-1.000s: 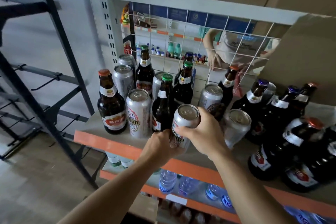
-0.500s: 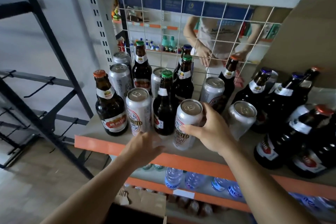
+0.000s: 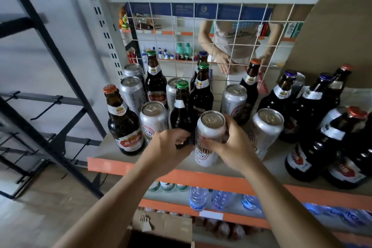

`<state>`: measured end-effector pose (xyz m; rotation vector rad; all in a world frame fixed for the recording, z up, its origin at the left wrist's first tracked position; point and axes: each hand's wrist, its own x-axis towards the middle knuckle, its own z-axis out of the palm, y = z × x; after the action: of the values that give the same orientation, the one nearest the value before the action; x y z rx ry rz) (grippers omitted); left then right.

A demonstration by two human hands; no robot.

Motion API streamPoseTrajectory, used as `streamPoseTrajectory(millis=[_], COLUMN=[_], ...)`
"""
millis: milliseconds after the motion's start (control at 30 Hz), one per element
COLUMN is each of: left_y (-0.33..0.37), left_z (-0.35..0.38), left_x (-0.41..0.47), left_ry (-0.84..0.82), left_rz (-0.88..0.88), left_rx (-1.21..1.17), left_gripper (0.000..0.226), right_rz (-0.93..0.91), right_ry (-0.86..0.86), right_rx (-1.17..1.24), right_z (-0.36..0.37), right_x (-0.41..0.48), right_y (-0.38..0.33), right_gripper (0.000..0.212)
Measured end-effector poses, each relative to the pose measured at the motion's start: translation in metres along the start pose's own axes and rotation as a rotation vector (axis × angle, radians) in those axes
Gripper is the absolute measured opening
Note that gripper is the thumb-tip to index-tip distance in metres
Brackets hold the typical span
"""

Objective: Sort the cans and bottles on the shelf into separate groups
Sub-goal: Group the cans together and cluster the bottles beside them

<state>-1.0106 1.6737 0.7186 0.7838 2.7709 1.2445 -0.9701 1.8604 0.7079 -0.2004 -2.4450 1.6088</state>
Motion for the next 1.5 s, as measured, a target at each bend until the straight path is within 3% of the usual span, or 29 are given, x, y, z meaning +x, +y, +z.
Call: streamPoseTrajectory(millis=[100,200,300,400,500,567,667,733,867,1033,1500], left_y=[-0.004,-0.006,0.0,0.003,0.004,0.007,0.012,0.01,0.002,-0.002,0.007], left_z=[-0.015,-0.029,-0.046,-0.065,-0.079,-0.084,-0.089,-0.088,-0.081,-0.08,-0.099], left_x=[-0.003,-0.003,-0.001,0.004,0.015,0.022,0.034,0.045,0.067,0.083,0.128], left_ry=[0.029,0.07,0.149,0.231,0.269,0.227,0.041,-0.095,-0.296,-0.29,-0.375], left_rz=[-0.03,-0.033,-0.019,0.029,0.057,0.032,-0.069,-0.076,-0.163,-0.164,-0.248], left_rx=[0.045,0.053,0.09,0.154,0.267,0.349,0.4,0.443,0.575,0.612,0.718], left_gripper=[0.028,0.022,0.013,0.01,0.013,0.024,0.049,0.054,0.056,0.044,0.047], right_rz=[0.002,0.011,-0.001,-0.119,-0.253,-0.298,-0.33,-0.309,-0.322,-0.321,-0.302], right_ry=[0.033,0.046,0.048,0.123,0.115,0.059,-0.011,-0.077,-0.051,-0.03,-0.034], right_rx=[0.019,0.036,0.007,-0.098,-0.261,-0.35,-0.432,-0.485,-0.532,-0.51,-0.483], right_z=[0.005,0.007,0.006,0.005,0.009,0.013,0.019,0.026,0.039,0.045,0.044], right_x=[-0.001,0.0,-0.002,0.005,0.021,0.034,0.05,0.06,0.067,0.072,0.076], right_y=[0.0,0.0,-0.012,-0.036,-0.062,-0.077,-0.097,-0.103,-0.095,-0.084,-0.077], right_gripper=[0.06,0.056,0.065,0.078,0.064,0.059,0.064,0.069,0.046,0.037,0.035])
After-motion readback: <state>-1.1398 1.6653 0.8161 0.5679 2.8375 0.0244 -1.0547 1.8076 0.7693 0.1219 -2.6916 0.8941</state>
